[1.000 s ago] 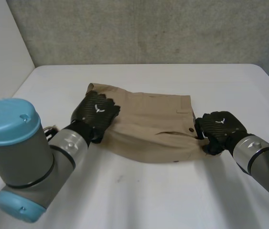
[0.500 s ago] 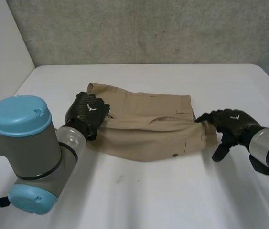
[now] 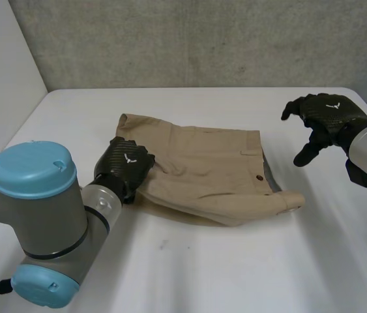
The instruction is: Fold the shorts.
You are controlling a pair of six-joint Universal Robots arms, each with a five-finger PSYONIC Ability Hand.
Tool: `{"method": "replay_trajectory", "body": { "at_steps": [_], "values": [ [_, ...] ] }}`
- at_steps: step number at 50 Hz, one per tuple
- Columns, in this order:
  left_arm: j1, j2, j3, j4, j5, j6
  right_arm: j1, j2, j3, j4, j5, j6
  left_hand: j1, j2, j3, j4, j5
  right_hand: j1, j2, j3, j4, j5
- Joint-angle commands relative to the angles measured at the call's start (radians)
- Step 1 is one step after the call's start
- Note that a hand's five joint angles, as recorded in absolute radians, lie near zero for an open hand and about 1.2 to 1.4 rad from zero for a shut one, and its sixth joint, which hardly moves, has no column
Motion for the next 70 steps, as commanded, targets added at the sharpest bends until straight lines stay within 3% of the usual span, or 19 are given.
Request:
{"method": "replay_trajectory", "body": {
  "at_steps": [1, 23, 26, 28, 30, 31, 36, 39, 40, 42, 44, 54, 55, 60, 65, 70],
  "values": [
    [0.002, 0.002, 0.002, 0.001, 0.000, -0.001, 0.003, 0.005, 0.029, 0.021, -0.003, 0.000, 0.254, 0.199, 0.205, 0.202, 0.250, 0.037, -0.018, -0.017, -0.022, -0.016],
    [0.007, -0.012, 0.020, 0.001, 0.001, 0.000, 0.048, 0.007, 0.243, -0.020, -0.017, -0.027, 0.254, 0.199, 0.205, 0.202, 0.250, 0.098, 0.044, 0.045, 0.040, 0.045],
    [0.007, -0.009, 0.019, 0.000, 0.000, -0.001, 0.054, 0.060, 0.246, -0.063, -0.003, -0.050, 0.254, 0.199, 0.205, 0.202, 0.250, 0.192, 0.138, 0.139, 0.134, 0.139],
    [0.005, -0.004, 0.011, 0.000, 0.000, -0.003, 0.056, 0.117, 0.235, -0.101, -0.003, -0.081, 0.254, 0.199, 0.205, 0.202, 0.250, 0.400, 0.345, 0.346, 0.342, 0.347],
    [0.002, -0.004, 0.003, -0.002, 0.000, -0.006, 0.057, 0.137, 0.227, -0.115, -0.003, -0.092, 0.254, 0.199, 0.205, 0.202, 0.250, 0.701, 0.647, 0.648, 0.643, 0.648],
    [-0.001, -0.004, -0.006, -0.005, 0.000, -0.010, 0.062, 0.149, 0.218, -0.120, -0.003, -0.098, 0.254, 0.199, 0.205, 0.202, 0.250, 1.028, 0.973, 0.974, 0.969, 0.974],
    [-0.001, 0.013, -0.043, -0.029, -0.002, -0.030, 0.097, 0.142, 0.195, -0.115, 0.009, -0.099, 0.254, 0.199, 0.205, 0.202, 0.250, 1.031, 0.977, 0.977, 0.973, 0.978],
    [-0.006, 0.072, -0.070, -0.089, -0.003, -0.055, 0.112, 0.048, 0.213, -0.115, 0.006, -0.101, 0.254, 0.199, 0.205, 0.202, 0.250, 1.031, 0.977, 0.977, 0.973, 0.978],
    [-0.012, 0.139, -0.107, -0.188, -0.002, -0.104, 0.111, -0.020, 0.221, -0.111, 0.006, -0.104, 0.254, 0.199, 0.205, 0.202, 0.250, 1.031, 0.977, 0.977, 0.973, 0.978],
    [-0.013, 0.157, -0.116, -0.218, -0.002, -0.121, 0.112, -0.077, 0.230, -0.099, 0.004, -0.112, 0.254, 0.199, 0.205, 0.202, 0.250, 1.031, 0.977, 0.977, 0.973, 0.978],
    [-0.018, 0.225, -0.159, -0.331, 0.000, -0.188, 0.112, -0.121, 0.242, -0.053, 0.003, -0.139, 0.254, 0.199, 0.205, 0.202, 0.250, 1.031, 0.977, 0.977, 0.973, 0.978],
    [-0.009, 0.444, -0.271, -0.626, 0.014, -0.259, 0.118, -0.134, 0.239, 0.297, 0.007, -0.426, 0.254, 0.199, 0.205, 0.202, 0.250, 1.031, 0.977, 0.977, 0.973, 0.978],
    [-0.007, 0.486, -0.277, -0.681, 0.015, -0.259, 0.115, -0.141, 0.238, 0.408, 0.012, -0.532, 0.254, 0.199, 0.205, 0.202, 0.250, 1.031, 0.977, 0.977, 0.973, 0.978],
    [-0.013, 0.603, -0.267, -0.851, 0.017, -0.254, 0.103, -0.188, 0.224, 0.550, -0.014, -0.622, 0.254, 0.199, 0.205, 0.202, 0.250, 1.031, 0.977, 0.977, 0.973, 0.978],
    [-0.007, 0.649, -0.224, -0.872, 0.012, -0.224, 0.105, -0.207, 0.175, 0.549, -0.042, -0.609, 0.254, 0.199, 0.205, 0.202, 0.250, 1.031, 0.977, 0.977, 0.973, 0.978],
    [0.033, 0.634, -0.191, -0.760, 0.011, -0.132, 0.100, -0.199, 0.131, 0.518, -0.080, -0.523, 0.254, 0.199, 0.205, 0.202, 0.250, 1.031, 0.977, 0.977, 0.973, 0.978]
  ]
}}
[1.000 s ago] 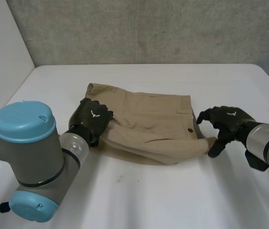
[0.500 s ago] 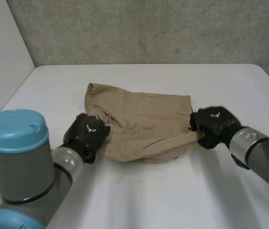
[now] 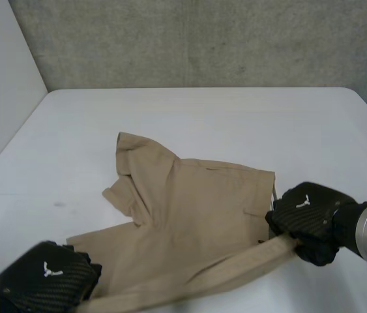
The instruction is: Fold the shorts.
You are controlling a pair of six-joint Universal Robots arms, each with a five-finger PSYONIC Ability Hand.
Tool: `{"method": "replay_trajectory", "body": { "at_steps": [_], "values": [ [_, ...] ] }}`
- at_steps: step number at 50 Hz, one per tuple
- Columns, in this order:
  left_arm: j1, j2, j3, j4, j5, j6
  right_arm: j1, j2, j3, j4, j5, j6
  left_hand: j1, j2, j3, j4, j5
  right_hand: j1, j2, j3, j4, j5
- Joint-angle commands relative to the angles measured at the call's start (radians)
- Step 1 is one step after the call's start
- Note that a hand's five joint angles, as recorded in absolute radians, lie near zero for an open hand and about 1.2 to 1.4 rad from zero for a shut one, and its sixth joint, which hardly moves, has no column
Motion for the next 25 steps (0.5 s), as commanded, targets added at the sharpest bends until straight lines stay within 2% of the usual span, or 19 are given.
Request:
{"method": "replay_trajectory", "body": {
  "at_steps": [1, 7, 8, 15, 16, 18, 22, 25],
  "values": [
    [0.066, -0.025, 0.054, 0.173, -0.002, 0.135, -0.008, 0.050, -0.067, -0.081, -0.057, 0.118, 0.254, 0.199, 0.205, 0.201, 0.250, 0.464, 0.228, 0.225, 0.206, 0.249],
    [0.127, -0.232, 0.075, 0.405, -0.002, 0.239, 0.001, 0.201, -0.101, -0.173, -0.026, 0.136, 0.254, 0.199, 0.205, 0.201, 0.250, 0.464, 0.228, 0.225, 0.206, 0.249],
    [0.127, -0.286, 0.093, 0.431, -0.002, 0.255, 0.006, 0.224, -0.109, -0.196, 0.004, 0.148, 0.254, 0.199, 0.205, 0.201, 0.250, 0.464, 0.228, 0.225, 0.206, 0.249],
    [0.126, -0.407, 0.144, 0.453, -0.001, 0.273, 0.007, 0.319, -0.145, -0.285, 0.070, 0.194, 0.254, 0.199, 0.205, 0.201, 0.250, 0.464, 0.228, 0.225, 0.206, 0.249],
    [0.130, -0.518, 0.225, 0.486, -0.002, 0.273, 0.007, 0.339, -0.161, -0.313, 0.079, 0.204, 0.254, 0.199, 0.205, 0.201, 0.250, 0.464, 0.228, 0.225, 0.206, 0.249],
    [0.130, -0.548, 0.251, 0.497, -0.004, 0.275, 0.010, 0.350, -0.176, -0.336, 0.085, 0.213, 0.254, 0.199, 0.205, 0.201, 0.250, 0.464, 0.228, 0.225, 0.206, 0.249],
    [0.127, -0.662, 0.463, 0.566, -0.007, 0.296, 0.015, 0.362, -0.244, -0.388, 0.095, 0.253, 0.254, 0.199, 0.205, 0.201, 0.250, 0.464, 0.228, 0.225, 0.206, 0.249],
    [0.124, -0.693, 0.656, 0.660, -0.008, 0.336, 0.061, 0.364, -0.449, -0.536, 0.119, 0.383, 0.254, 0.199, 0.205, 0.201, 0.250, 0.464, 0.228, 0.225, 0.206, 0.249]
  ]
}}
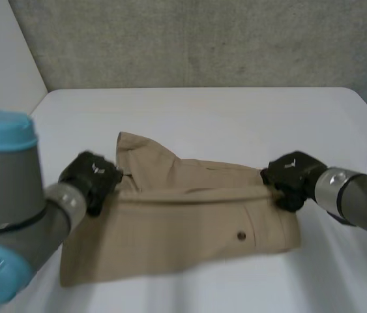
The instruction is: Fold the shorts.
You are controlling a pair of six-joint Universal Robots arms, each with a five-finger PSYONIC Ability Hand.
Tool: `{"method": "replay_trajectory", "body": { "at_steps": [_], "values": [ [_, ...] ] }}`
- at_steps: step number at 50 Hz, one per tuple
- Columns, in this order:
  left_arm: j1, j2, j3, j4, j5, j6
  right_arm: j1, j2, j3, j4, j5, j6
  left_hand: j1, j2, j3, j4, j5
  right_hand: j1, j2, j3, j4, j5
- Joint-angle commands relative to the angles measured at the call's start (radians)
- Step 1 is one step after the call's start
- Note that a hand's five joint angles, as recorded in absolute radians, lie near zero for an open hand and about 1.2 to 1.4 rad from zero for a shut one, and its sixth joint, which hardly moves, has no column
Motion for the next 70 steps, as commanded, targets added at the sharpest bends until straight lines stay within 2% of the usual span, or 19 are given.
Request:
{"method": "replay_trajectory", "body": {
  "at_steps": [1, 5, 6, 7, 9, 11, 18, 28, 32, 36, 40, 46, 53, 56, 63, 67, 70],
  "values": [
    [-0.006, -0.125, 0.401, 0.180, -0.005, 0.064, 0.056, 0.010, -0.295, -0.224, 0.036, 0.179, 0.254, 0.199, 0.205, 0.198, 0.235, 0.464, 0.228, 0.225, 0.206, 0.238],
    [-0.003, -0.085, 0.552, 0.467, -0.003, 0.104, 0.060, -0.031, -0.416, -0.359, 0.053, 0.246, 0.254, 0.199, 0.205, 0.198, 0.235, 0.464, 0.228, 0.225, 0.206, 0.238],
    [-0.003, -0.045, 0.561, 0.595, -0.006, 0.105, 0.059, -0.060, -0.452, -0.430, 0.065, 0.277, 0.254, 0.199, 0.205, 0.198, 0.235, 0.464, 0.228, 0.225, 0.206, 0.238],
    [-0.004, -0.022, 0.560, 0.656, -0.006, 0.104, 0.060, -0.089, -0.473, -0.497, 0.082, 0.304, 0.254, 0.199, 0.205, 0.198, 0.235, 0.464, 0.228, 0.225, 0.206, 0.238],
    [-0.010, 0.016, 0.551, 0.742, -0.008, 0.105, 0.060, -0.114, -0.481, -0.544, 0.093, 0.323, 0.254, 0.199, 0.205, 0.198, 0.235, 0.464, 0.228, 0.225, 0.206, 0.238],
    [-0.017, 0.030, 0.540, 0.761, -0.009, 0.107, 0.060, -0.131, -0.483, -0.553, 0.098, 0.328, 0.254, 0.199, 0.205, 0.198, 0.235, 0.464, 0.228, 0.225, 0.206, 0.238],
    [-0.014, 0.122, 0.318, 0.583, -0.035, 0.098, 0.062, -0.138, -0.469, -0.427, 0.091, 0.328, 0.254, 0.199, 0.205, 0.198, 0.235, 0.464, 0.228, 0.225, 0.206, 0.238],
    [-0.030, 0.257, -0.013, 0.537, -0.075, 0.084, 0.062, -0.086, -0.316, -0.321, 0.085, 0.321, 0.254, 0.199, 0.205, 0.198, 0.235, 0.464, 0.228, 0.225, 0.206, 0.238],
    [-0.073, 0.286, -0.174, 0.537, -0.077, 0.063, 0.064, -0.051, -0.140, -0.315, 0.081, 0.292, 0.254, 0.199, 0.205, 0.198, 0.235, 0.464, 0.228, 0.225, 0.206, 0.238],
    [-0.133, 0.276, -0.320, 0.534, -0.090, 0.009, 0.065, -0.010, -0.056, -0.312, 0.078, 0.263, 0.254, 0.199, 0.205, 0.198, 0.235, 0.464, 0.228, 0.225, 0.206, 0.238],
    [-0.182, 0.251, -0.414, 0.486, -0.155, -0.025, 0.067, 0.010, 0.037, -0.288, 0.081, 0.202, 0.254, 0.199, 0.205, 0.198, 0.235, 0.464, 0.228, 0.225, 0.206, 0.238],
    [-0.228, 0.262, -0.419, 0.318, -0.198, -0.045, 0.062, -0.014, 0.074, -0.183, 0.082, 0.138, 0.254, 0.199, 0.205, 0.198, 0.235, 0.464, 0.228, 0.225, 0.206, 0.238],
    [-0.231, 0.369, -0.376, 0.074, -0.196, -0.053, 0.059, -0.107, 0.079, -0.050, 0.073, 0.091, 0.254, 0.199, 0.205, 0.198, 0.235, 0.464, 0.228, 0.225, 0.206, 0.238],
    [-0.231, 0.395, -0.368, 0.019, -0.195, -0.051, 0.057, -0.154, 0.079, 0.017, 0.070, 0.061, 0.254, 0.199, 0.205, 0.198, 0.235, 0.464, 0.228, 0.225, 0.206, 0.238],
    [-0.233, 0.542, -0.313, -0.325, -0.183, -0.042, 0.054, -0.284, 0.149, 0.309, 0.041, -0.195, 0.254, 0.199, 0.205, 0.198, 0.235, 0.464, 0.228, 0.225, 0.206, 0.238],
    [-0.233, 0.579, -0.295, -0.410, -0.176, -0.039, 0.054, -0.342, 0.184, 0.347, 0.019, -0.267, 0.254, 0.199, 0.205, 0.198, 0.235, 0.464, 0.228, 0.225, 0.206, 0.238],
    [-0.228, 0.578, -0.290, -0.411, -0.158, -0.030, 0.054, -0.353, 0.186, 0.349, -0.019, -0.272, 0.254, 0.199, 0.205, 0.198, 0.235, 0.464, 0.228, 0.225, 0.206, 0.238]
  ]
}}
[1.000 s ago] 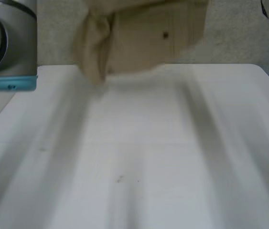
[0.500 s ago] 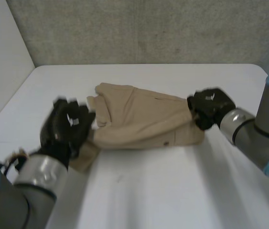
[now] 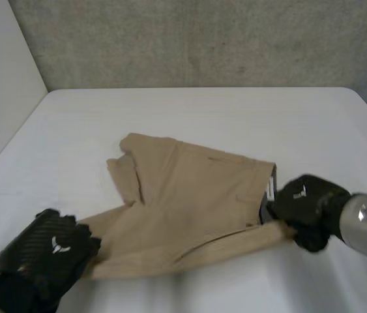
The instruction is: Fold the shorts.
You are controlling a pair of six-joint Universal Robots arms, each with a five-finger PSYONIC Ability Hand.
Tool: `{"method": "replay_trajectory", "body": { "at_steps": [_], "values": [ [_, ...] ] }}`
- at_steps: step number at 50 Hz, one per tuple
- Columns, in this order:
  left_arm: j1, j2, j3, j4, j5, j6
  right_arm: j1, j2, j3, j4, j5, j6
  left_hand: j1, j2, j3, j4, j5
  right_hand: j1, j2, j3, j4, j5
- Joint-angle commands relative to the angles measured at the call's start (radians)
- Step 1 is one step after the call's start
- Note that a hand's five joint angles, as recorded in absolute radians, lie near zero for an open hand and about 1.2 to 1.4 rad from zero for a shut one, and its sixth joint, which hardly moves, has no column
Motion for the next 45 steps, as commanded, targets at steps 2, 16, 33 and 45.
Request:
{"method": "replay_trajectory", "body": {
  "at_steps": [2, 16, 33, 45],
  "values": [
    [0.011, 0.038, 0.034, -0.111, 0.039, 0.026, 0.001, -0.072, 0.043, 0.068, -0.072, -0.097, 0.254, 0.196, 0.201, 0.197, 0.221, 0.452, 0.228, 0.215, 0.204, 0.236],
    [0.141, -0.316, 0.143, 0.550, 0.190, 0.255, -0.019, 0.172, -0.040, -0.158, -0.086, 0.106, 0.254, 0.196, 0.201, 0.197, 0.221, 0.452, 0.228, 0.215, 0.204, 0.236],
    [0.161, -0.864, 0.580, 0.762, 0.286, 0.306, -0.019, 0.326, -0.181, -0.466, 0.101, 0.216, 0.254, 0.196, 0.201, 0.197, 0.221, 0.452, 0.228, 0.215, 0.204, 0.236],
    [0.172, -1.176, 0.914, 0.866, 0.441, 0.302, -0.019, 0.494, -0.292, -0.610, 0.187, 0.210, 0.254, 0.196, 0.201, 0.197, 0.221, 0.452, 0.228, 0.215, 0.204, 0.236]
  ]
}}
